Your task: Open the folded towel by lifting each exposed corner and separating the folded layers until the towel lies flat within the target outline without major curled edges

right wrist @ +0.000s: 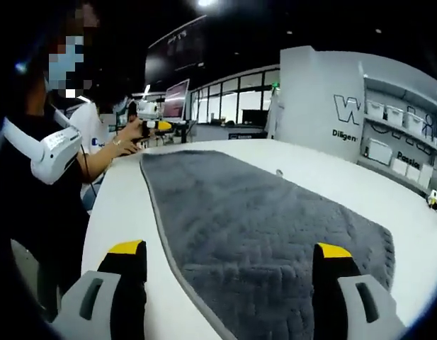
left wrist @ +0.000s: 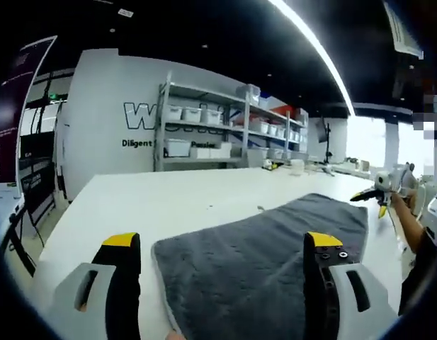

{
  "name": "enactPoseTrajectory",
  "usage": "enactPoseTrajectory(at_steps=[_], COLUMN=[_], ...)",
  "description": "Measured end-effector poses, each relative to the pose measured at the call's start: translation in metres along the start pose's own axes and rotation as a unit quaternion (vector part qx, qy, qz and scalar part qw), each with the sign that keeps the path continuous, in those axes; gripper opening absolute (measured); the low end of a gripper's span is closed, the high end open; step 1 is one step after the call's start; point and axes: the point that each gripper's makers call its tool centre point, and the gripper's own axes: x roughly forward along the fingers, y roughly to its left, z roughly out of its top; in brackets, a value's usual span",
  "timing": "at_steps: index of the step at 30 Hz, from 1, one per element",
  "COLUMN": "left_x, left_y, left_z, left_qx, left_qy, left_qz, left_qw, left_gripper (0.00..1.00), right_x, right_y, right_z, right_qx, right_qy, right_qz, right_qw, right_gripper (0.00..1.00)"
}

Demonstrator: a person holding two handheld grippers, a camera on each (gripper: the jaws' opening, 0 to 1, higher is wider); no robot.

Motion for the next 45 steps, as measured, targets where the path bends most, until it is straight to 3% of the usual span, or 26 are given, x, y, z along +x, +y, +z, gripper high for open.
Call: enactPoseTrajectory(at_steps=[5, 11, 14, 19, 24, 27, 35, 38, 41, 45], left_x=[0.026, 0.048, 0.057, 0.073, 0.089, 0.096, 0.103, 0.103, 0.103, 0.103], left_y=[0.017, 0.060, 0.073, 0.083, 0.084, 0.084, 0.094, 0.102, 0.101, 0.104], left_z=[-0.006, -0.019, -0.020, -0.033, -0.050, -0.057, -0.079, -0.084, -0.091, -0.090], left_qx=[0.001, 0.018, 0.020, 0.004, 0.022, 0.029, 0.042, 0.048, 0.037, 0.049], left_qy=[0.016, 0.041, 0.035, 0.055, 0.085, 0.093, 0.139, 0.145, 0.149, 0.147], left_qz=[0.019, 0.107, 0.124, 0.120, 0.122, 0.120, 0.130, 0.142, 0.132, 0.139], left_qw=[0.9997, 0.9932, 0.9915, 0.9913, 0.9887, 0.9879, 0.9809, 0.9781, 0.9793, 0.9782], left_gripper=[0.88, 0.75, 0.67, 0.40, 0.38, 0.31, 0.21, 0.20, 0.17, 0.10], right_x=[-0.002, -0.004, -0.005, -0.007, -0.007, -0.007, -0.009, -0.009, -0.007, -0.006], right_y=[-0.006, -0.005, -0.005, -0.004, -0.003, -0.001, -0.001, -0.001, 0.000, 0.001], right_z=[-0.003, 0.000, 0.000, -0.002, -0.004, -0.003, -0.005, -0.004, -0.004, -0.004], right_qx=[0.008, 0.008, 0.005, 0.003, 0.002, 0.002, -0.001, 0.000, -0.002, 0.001], right_qy=[-0.006, -0.015, -0.016, -0.014, -0.012, -0.014, -0.007, -0.009, -0.006, -0.007], right_qz=[-0.008, -0.014, -0.016, -0.017, -0.018, -0.018, -0.020, -0.020, -0.018, -0.016], right_qw=[0.9999, 0.9998, 0.9997, 0.9997, 0.9998, 0.9997, 0.9998, 0.9998, 0.9998, 0.9998], right_gripper=[0.99, 0.99, 0.99, 0.99, 0.99, 0.99, 0.99, 0.99, 0.99, 0.99])
